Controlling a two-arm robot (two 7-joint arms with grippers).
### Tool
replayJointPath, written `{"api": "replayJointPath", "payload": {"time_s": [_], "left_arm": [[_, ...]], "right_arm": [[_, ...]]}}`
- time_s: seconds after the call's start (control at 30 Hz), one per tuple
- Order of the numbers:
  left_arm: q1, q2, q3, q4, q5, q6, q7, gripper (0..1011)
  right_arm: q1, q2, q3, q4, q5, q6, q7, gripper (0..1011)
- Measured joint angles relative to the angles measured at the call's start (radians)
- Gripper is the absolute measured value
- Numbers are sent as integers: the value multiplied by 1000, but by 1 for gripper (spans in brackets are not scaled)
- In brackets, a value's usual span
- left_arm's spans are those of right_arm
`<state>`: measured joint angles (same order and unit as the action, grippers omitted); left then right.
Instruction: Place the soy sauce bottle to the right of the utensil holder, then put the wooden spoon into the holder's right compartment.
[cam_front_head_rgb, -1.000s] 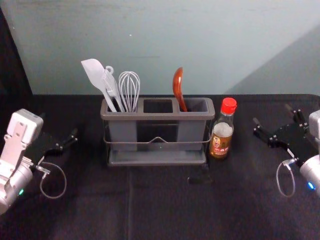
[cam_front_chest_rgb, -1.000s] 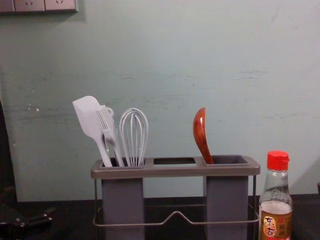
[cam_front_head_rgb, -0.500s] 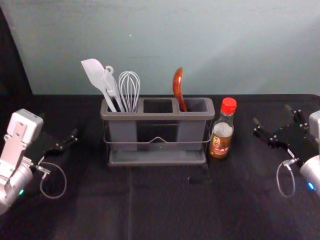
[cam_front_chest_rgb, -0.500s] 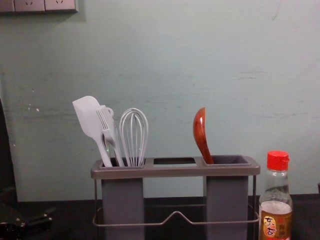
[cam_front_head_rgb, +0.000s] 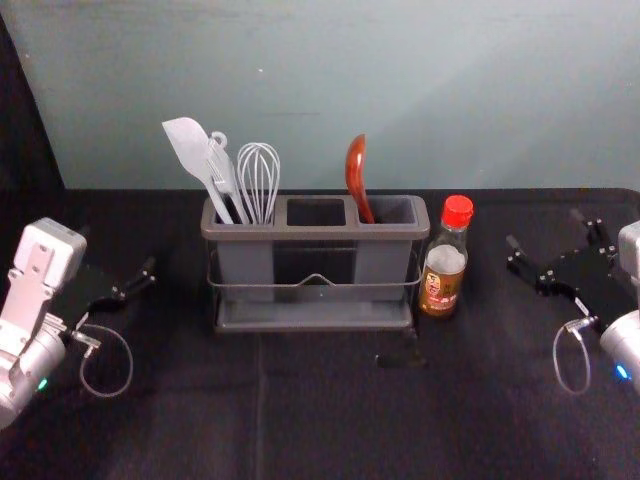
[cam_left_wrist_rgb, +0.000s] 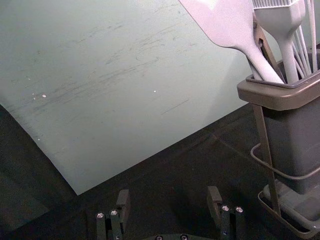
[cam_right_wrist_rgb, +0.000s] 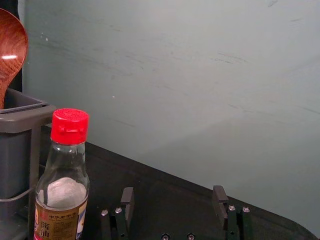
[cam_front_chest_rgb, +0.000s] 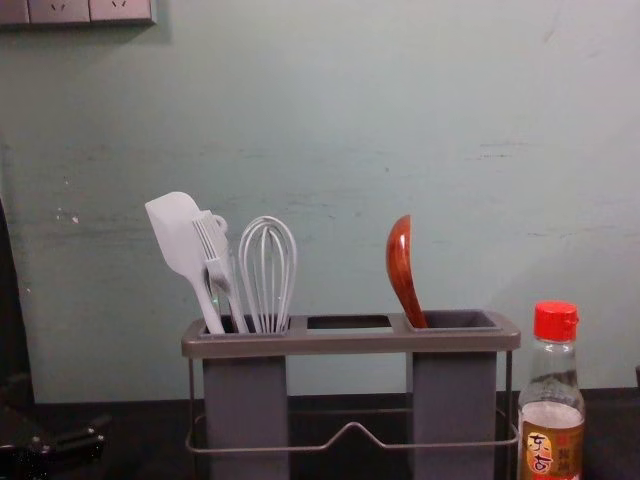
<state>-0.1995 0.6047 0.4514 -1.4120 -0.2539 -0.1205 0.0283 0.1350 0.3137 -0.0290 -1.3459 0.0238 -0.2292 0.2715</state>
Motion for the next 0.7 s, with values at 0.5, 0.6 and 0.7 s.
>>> {"api": "replayJointPath", "payload": {"time_s": [0.5,0.6,0.7], "left_arm": [[0,0,0,0,0,0,0,1011],[0,0,0,0,0,0,0,1012],[0,0,0,0,0,0,0,1011]], "right_arm": [[0,0,0,0,0,0,0,1002],[0,0,0,0,0,0,0,1002],[0,0,0,0,0,0,0,1002]]}}
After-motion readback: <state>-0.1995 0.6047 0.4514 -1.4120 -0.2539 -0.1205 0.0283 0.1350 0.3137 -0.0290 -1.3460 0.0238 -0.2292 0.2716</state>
